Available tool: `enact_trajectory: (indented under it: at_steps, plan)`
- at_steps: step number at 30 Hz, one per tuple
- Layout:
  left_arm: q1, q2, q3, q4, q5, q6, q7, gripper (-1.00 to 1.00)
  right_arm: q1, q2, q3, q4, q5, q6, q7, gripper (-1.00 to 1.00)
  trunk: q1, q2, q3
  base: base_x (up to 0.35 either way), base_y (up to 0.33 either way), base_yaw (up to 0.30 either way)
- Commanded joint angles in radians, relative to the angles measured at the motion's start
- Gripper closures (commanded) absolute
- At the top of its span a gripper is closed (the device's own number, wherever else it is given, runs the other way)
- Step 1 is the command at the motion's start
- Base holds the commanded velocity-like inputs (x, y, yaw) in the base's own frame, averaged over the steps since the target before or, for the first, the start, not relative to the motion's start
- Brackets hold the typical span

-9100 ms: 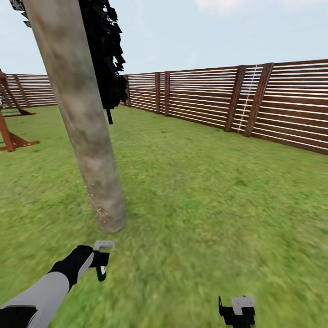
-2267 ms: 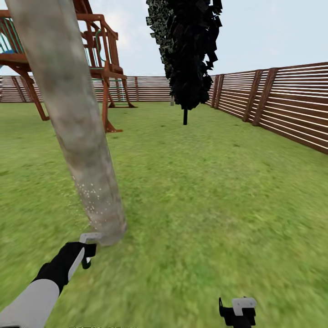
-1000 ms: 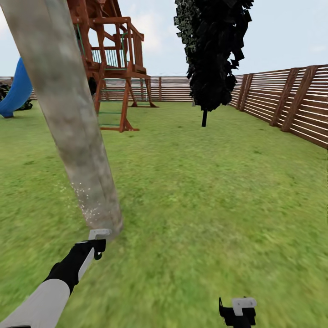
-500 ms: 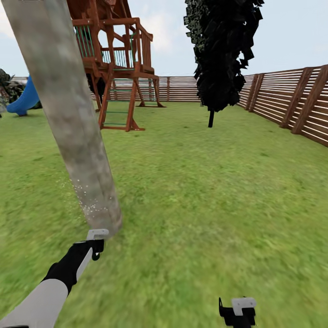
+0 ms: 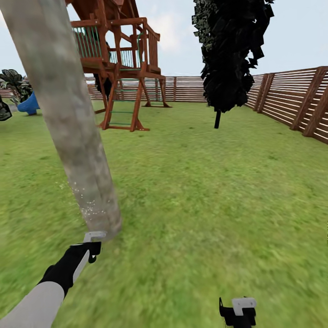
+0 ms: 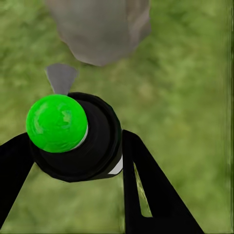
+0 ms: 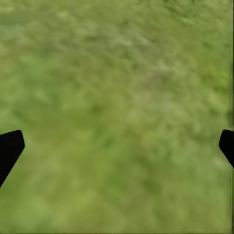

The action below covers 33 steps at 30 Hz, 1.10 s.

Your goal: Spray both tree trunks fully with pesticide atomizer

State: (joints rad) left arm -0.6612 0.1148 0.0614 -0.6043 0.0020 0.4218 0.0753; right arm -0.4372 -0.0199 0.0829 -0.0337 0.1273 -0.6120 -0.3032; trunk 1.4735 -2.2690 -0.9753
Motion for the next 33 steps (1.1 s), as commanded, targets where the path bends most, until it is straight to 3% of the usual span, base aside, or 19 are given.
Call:
enact_trajectory:
  at_steps: [1, 18, 21, 24, 31, 33]
  plan:
    - [0.0, -0.001, 0.0, 0.0, 0.0, 0.0, 0.0, 1.0, 0.0, 0.0, 0.0, 0.0, 0.0, 0.0, 0.0, -1.0, 0.0, 0.0, 0.0, 0.112, -0.257, 0.0]
    - [0.0, 0.003, 0.003, 0.0, -0.001, 0.002, 0.004, 1.0, 0.0, 0.0, 0.0, 0.0, 0.0, 0.0, 0.001, -1.0, 0.0, 0.0, 0.0, 0.07, -0.265, 0.088]
    - [0.001, 0.016, 0.014, 0.0, 0.002, 0.002, 0.108, 1.0, 0.0, 0.0, 0.0, -0.001, 0.0, 0.0, 0.001, -1.0, 0.0, 0.0, 0.0, 0.201, -0.224, 0.053]
    - [0.002, 0.018, 0.013, 0.0, 0.011, 0.005, 0.134, 1.0, 0.0, 0.0, 0.0, 0.0, 0.0, 0.0, 0.001, -1.0, 0.0, 0.0, 0.0, 0.229, -0.198, 0.235]
    - [0.002, 0.006, 0.008, 0.001, 0.013, 0.007, 0.128, 1.0, 0.0, 0.0, 0.0, 0.0, 0.0, 0.0, 0.001, -1.0, 0.0, 0.0, 0.0, 0.238, -0.186, 0.277]
    - [0.002, 0.006, 0.008, 0.001, 0.012, 0.009, 0.085, 1.0, 0.0, 0.0, 0.001, 0.0, 0.0, 0.0, 0.001, -1.0, 0.0, 0.0, 0.0, 0.239, -0.181, 0.278]
